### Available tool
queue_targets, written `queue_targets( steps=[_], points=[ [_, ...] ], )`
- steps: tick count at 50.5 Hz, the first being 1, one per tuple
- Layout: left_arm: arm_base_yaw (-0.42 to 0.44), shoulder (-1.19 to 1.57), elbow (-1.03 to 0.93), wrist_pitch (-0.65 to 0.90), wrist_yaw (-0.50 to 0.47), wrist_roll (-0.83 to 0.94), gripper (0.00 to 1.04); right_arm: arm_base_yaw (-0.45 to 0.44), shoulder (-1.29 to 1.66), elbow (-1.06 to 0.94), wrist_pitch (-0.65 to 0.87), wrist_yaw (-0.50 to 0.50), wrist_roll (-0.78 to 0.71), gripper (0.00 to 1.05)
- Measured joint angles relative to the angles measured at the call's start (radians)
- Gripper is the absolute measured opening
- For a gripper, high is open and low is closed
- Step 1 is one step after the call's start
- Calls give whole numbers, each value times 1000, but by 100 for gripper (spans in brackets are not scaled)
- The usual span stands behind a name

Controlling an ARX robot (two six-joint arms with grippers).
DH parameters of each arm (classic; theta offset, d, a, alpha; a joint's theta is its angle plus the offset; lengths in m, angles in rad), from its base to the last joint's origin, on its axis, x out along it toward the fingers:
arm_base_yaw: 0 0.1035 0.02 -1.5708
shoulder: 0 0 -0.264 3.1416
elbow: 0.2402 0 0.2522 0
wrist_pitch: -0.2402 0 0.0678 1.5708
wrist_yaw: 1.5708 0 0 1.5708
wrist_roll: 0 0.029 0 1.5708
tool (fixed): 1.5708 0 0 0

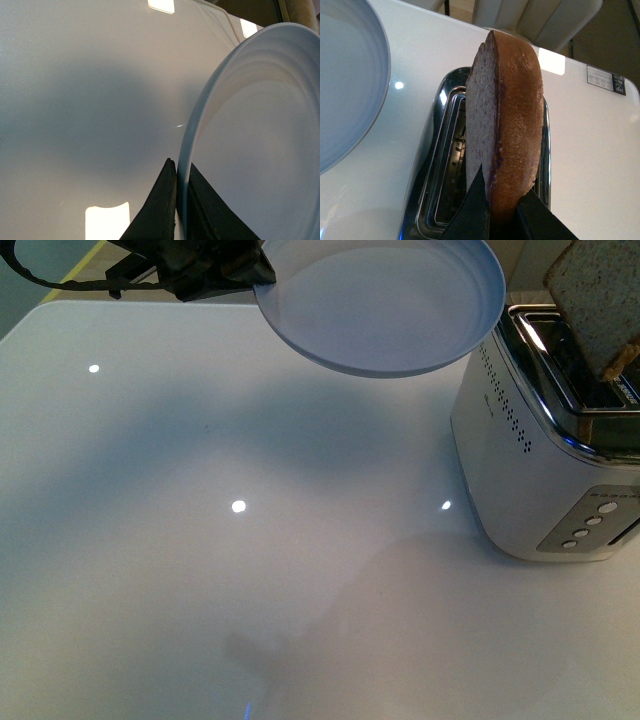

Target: Left arm holds plate, right arm toasts bread

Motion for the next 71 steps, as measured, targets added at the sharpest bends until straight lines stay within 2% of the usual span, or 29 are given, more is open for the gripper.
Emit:
queue_targets(
  steps=[58, 60, 71],
  points=[
    [0, 0, 0, 0, 0, 0, 3, 7, 58, 1, -16, 53, 26, 3],
    [0, 0, 0, 0, 0, 0, 3, 8, 60, 2, -16, 54, 26, 5],
    [0, 0, 0, 0, 0, 0, 3, 13, 61, 2, -16, 53, 33, 34]
  ],
)
